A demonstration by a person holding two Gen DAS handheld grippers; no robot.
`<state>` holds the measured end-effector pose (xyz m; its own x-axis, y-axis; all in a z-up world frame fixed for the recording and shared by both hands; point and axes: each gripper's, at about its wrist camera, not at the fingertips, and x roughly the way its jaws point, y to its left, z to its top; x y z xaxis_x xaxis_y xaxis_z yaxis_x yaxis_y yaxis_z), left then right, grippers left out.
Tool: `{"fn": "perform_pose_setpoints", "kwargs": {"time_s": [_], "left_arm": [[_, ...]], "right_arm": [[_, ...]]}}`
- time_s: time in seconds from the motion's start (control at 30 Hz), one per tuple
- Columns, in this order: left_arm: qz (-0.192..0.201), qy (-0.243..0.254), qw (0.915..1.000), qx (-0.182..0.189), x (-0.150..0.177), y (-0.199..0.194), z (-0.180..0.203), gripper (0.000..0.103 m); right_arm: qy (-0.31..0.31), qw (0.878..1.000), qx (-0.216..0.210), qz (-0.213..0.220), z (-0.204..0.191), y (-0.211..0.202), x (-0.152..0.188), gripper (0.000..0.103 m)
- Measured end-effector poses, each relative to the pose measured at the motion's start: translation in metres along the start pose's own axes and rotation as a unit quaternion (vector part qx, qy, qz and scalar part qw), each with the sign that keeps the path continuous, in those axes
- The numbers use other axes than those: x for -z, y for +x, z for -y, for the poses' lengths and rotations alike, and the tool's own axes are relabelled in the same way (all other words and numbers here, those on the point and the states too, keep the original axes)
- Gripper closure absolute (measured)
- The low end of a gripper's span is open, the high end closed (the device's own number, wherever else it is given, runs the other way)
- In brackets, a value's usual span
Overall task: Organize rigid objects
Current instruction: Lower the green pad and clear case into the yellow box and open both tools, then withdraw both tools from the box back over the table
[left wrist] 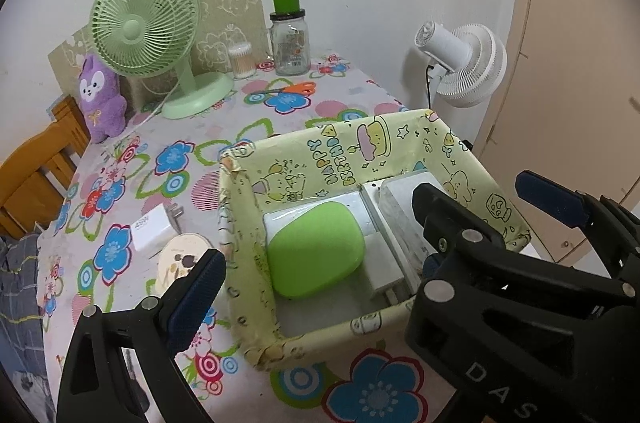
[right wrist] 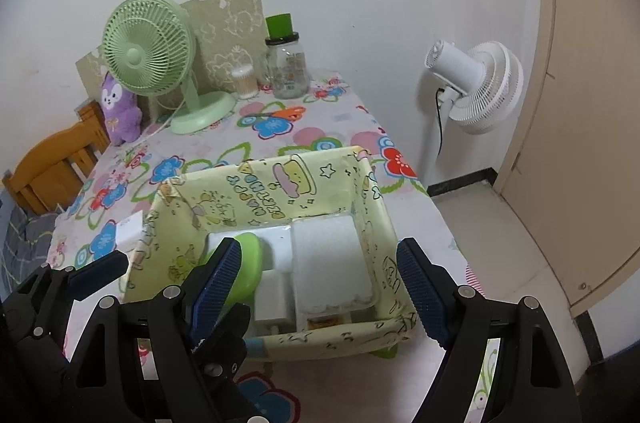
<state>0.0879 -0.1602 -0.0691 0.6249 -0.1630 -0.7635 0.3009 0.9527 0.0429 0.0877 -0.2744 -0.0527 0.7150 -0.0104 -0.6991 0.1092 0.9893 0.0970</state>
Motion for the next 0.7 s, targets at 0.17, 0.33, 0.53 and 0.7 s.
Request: {"fn": "perform_pose_setpoints", "kwargs": {"time_s": [0.17, 0.33, 0.53, 0.7], "left_arm": [[0.007, -0.004, 1.0000, -0.002, 0.003, -0.011, -0.006, 0.003], [0.015, -0.003, 0.9999, -0.002, 0.006, -0.021, -0.010, 0.003], [0.026, 0.000, 0.9997, -0.004, 0.007, -0.032, -0.016, 0.003], [0.036, -0.003, 0.9993, -0.006, 0.009, -0.042, -0.025, 0.002]], "right_arm": [[-0.005, 1.000, -0.003, 0.009, -0.008, -0.011, 0.002, 0.021], [-0.006, 1.000, 0.000, 0.017, -0.015, -0.021, 0.002, 0.020], [-0.008, 1.000, 0.003, 0.026, -0.023, -0.032, 0.002, 0.020], [-0.015, 0.999, 0.006, 0.036, -0.034, -0.041, 0.002, 0.015]]}}
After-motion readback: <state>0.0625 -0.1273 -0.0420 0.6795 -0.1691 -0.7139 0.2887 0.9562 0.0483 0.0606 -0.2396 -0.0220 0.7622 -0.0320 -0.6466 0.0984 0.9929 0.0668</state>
